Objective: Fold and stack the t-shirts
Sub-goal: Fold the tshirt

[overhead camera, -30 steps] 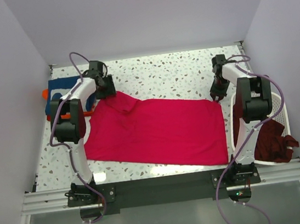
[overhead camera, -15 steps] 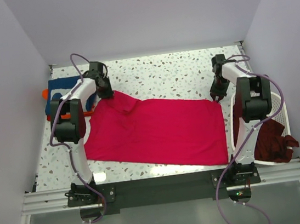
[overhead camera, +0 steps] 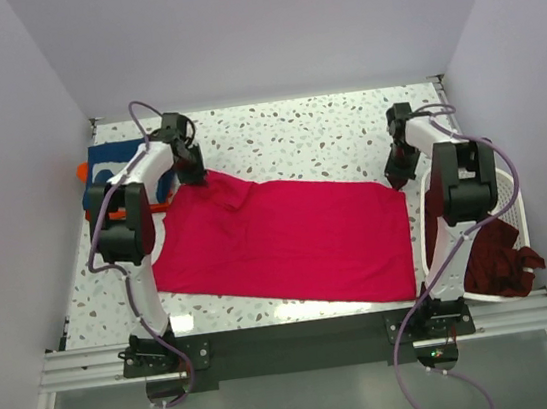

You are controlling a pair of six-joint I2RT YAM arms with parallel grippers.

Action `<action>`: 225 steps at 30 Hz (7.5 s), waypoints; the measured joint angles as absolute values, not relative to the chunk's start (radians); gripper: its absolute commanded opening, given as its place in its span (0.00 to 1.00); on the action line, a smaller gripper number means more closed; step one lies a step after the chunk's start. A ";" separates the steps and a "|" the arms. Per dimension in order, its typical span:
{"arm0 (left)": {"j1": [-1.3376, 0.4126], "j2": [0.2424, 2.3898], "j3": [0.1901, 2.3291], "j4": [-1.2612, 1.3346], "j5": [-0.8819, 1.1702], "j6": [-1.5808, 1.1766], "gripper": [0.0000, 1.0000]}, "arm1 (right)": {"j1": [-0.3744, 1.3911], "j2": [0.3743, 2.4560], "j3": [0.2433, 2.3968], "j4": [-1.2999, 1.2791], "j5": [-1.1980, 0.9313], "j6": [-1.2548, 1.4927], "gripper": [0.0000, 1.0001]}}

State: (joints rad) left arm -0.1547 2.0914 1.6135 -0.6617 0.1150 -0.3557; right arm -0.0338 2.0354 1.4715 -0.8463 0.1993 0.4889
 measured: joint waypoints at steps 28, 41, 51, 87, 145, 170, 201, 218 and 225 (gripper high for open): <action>-0.010 1.855 1.591 -0.960 0.260 -0.347 0.00 | -0.010 1.785 1.244 -0.952 0.192 0.381 0.00; -0.007 1.742 1.510 -1.034 0.259 -0.348 0.00 | 0.056 1.686 1.164 -1.037 0.192 0.375 0.00; 0.015 1.651 1.470 -1.093 0.252 -0.357 0.00 | 0.057 1.631 1.114 -1.093 0.196 0.371 0.00; 0.020 1.484 1.334 -1.292 0.078 -0.436 0.81 | 0.249 1.575 1.031 -1.220 0.255 0.432 0.66; -0.215 2.378 2.087 -0.635 0.315 -0.470 0.88 | 0.215 2.209 1.733 -1.101 -0.044 0.347 0.68; -0.214 1.885 1.344 -0.540 -0.050 -0.458 0.63 | 0.356 2.067 1.618 -1.034 -0.088 0.309 0.68; -0.117 1.928 1.399 -0.538 -0.035 -0.405 0.00 | 0.679 2.239 1.951 -0.847 -0.224 0.469 0.67; -0.013 1.938 1.541 -0.703 0.204 -0.409 0.00 | 0.762 2.314 1.951 -0.612 -0.250 0.627 0.65; -0.010 1.938 1.541 -0.734 0.290 -0.409 0.00 | 0.794 2.337 1.954 -0.533 -0.218 0.666 0.63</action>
